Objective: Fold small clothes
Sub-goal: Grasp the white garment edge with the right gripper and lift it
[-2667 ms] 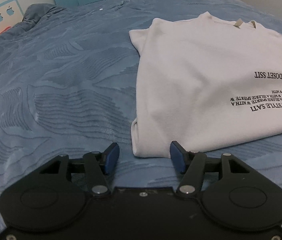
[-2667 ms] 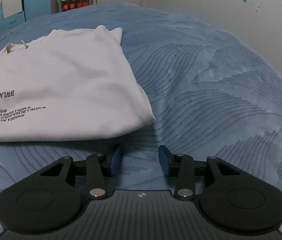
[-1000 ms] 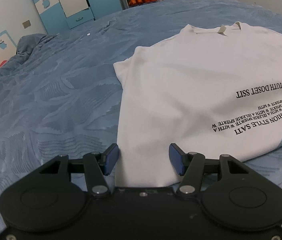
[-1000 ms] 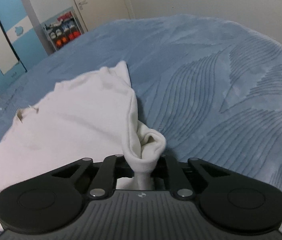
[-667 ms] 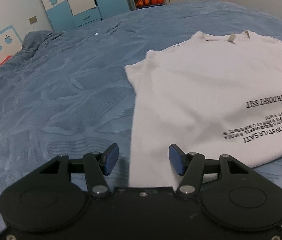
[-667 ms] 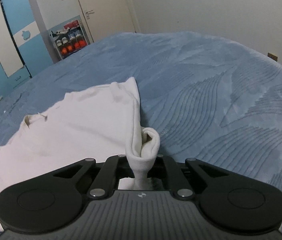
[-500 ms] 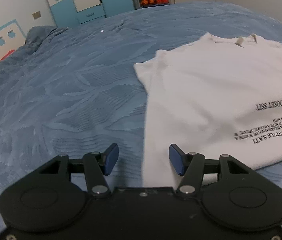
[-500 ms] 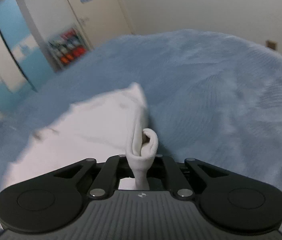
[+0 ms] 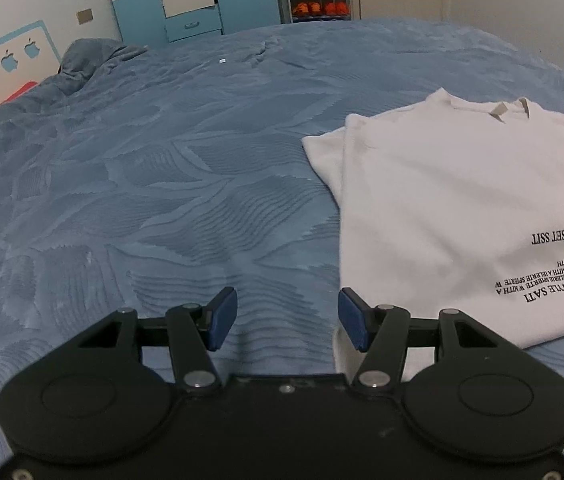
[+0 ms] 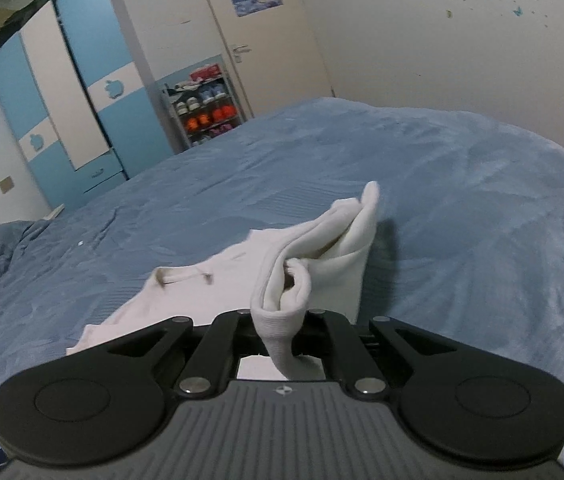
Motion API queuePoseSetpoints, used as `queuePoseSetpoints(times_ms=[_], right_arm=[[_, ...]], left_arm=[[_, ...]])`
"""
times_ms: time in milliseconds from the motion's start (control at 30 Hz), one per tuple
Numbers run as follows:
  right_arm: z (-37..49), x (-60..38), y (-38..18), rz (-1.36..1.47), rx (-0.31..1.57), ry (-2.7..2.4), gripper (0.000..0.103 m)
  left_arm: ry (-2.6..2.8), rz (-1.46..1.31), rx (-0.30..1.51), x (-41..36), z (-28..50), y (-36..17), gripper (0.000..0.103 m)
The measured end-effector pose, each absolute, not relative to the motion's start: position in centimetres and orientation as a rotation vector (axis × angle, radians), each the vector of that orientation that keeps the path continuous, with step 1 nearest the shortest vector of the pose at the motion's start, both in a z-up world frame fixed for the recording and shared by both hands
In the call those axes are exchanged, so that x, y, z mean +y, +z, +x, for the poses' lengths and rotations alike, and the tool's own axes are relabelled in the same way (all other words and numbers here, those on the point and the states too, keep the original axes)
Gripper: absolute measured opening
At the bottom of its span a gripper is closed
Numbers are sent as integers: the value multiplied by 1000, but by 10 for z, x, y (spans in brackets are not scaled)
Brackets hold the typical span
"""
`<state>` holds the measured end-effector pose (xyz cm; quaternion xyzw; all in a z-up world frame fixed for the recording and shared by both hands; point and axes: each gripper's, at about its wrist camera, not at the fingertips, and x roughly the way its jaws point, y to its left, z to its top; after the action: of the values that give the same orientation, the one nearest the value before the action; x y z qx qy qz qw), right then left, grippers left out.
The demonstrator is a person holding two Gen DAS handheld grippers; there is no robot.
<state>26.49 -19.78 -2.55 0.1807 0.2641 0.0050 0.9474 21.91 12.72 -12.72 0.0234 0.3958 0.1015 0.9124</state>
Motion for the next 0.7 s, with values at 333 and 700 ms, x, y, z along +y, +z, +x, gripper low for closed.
queuePoseSetpoints(times_ms=[333, 700], right_arm=[[278, -141, -13, 346, 528, 79, 4], [294, -87, -11, 373, 551, 137, 4]], left_arm=[[210, -63, 861, 161, 220, -132, 58], [206, -113, 866, 185, 217, -124, 58]])
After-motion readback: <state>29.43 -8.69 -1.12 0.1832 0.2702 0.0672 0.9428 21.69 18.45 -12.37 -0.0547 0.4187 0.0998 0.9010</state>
